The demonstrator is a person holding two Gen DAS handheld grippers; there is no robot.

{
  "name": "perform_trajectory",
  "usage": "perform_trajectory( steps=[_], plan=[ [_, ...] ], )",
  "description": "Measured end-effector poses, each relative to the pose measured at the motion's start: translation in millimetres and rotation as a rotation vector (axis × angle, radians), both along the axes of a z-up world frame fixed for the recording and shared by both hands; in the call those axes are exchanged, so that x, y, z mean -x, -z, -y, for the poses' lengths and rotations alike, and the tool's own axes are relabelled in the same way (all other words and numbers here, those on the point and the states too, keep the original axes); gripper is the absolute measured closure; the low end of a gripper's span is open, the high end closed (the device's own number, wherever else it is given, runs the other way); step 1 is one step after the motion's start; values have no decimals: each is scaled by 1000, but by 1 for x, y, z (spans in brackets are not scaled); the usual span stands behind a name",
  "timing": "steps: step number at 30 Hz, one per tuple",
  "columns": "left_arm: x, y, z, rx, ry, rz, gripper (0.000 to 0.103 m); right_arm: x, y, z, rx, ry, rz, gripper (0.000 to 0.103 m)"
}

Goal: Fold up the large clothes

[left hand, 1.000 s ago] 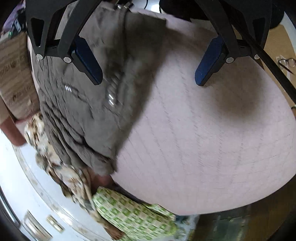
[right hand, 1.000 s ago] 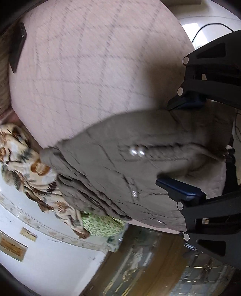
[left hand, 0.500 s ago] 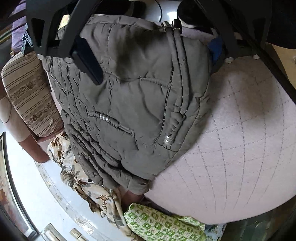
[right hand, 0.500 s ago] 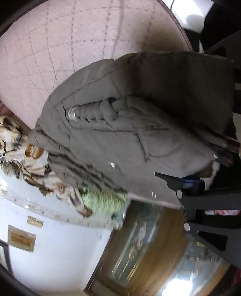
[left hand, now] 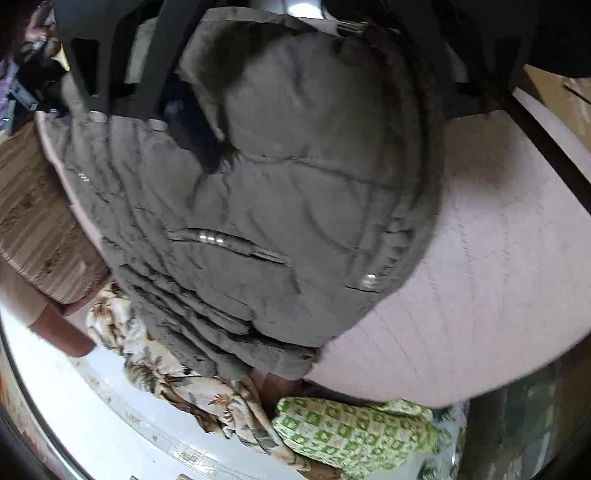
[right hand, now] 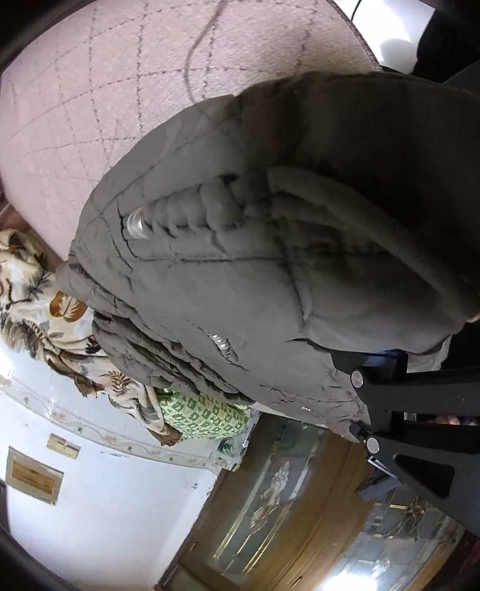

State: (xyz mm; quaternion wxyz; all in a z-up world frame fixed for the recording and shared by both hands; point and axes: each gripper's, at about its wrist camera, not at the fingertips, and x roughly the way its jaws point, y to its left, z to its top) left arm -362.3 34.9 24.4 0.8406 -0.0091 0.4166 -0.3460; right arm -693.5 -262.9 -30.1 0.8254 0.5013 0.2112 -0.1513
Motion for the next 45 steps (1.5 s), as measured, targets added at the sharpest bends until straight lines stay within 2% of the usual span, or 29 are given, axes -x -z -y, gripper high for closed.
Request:
perform_trajectory(
  steps=[2, 5, 10, 14, 18, 23, 24, 25, 28, 30, 31, 33, 36, 45],
  plan=[
    [-1, 1, -2, -3, -5, 2, 29, 1, -1, -3, 20, 3, -1, 64],
    [5, 2, 3, -58, -9, 59, 29, 0, -2, -5, 49, 3, -1, 64],
    [12, 6, 10, -95, -15, 123, 24, -10, -14, -14, 162, -8, -70, 65],
    [13, 8, 12, -113, -10, 144, 19, -10, -12, -12, 142, 4, -64, 65],
    [12, 9, 19, -143, -6, 143, 8, -17, -14, -10, 137, 16, -93, 64],
    [13, 11, 24, -180, 2, 155, 3, -21, -15, -6, 120, 14, -117, 61],
    [13, 10, 24, -181, 1, 157, 3, -22, -16, -7, 129, 15, -121, 63],
    [13, 10, 24, -180, 1, 159, 4, -23, -19, -9, 153, 16, -131, 70],
    [14, 5, 17, -147, -6, 165, 27, -28, -29, -19, 251, 3, -168, 77],
    [14, 3, 14, -123, 6, 166, 49, -28, -34, -21, 279, 4, -169, 78],
    [15, 1, 14, -117, 11, 169, 52, -27, -35, -21, 284, 5, -163, 79],
    [21, -2, 15, -117, 23, 197, 64, -26, -41, -23, 312, 6, -160, 80],
    [31, -9, 16, -119, 33, 261, 71, -25, -55, -31, 394, 8, -164, 81],
    [49, -33, 10, -111, 42, 379, 73, -22, -79, -44, 496, 8, -161, 81]
  ],
)
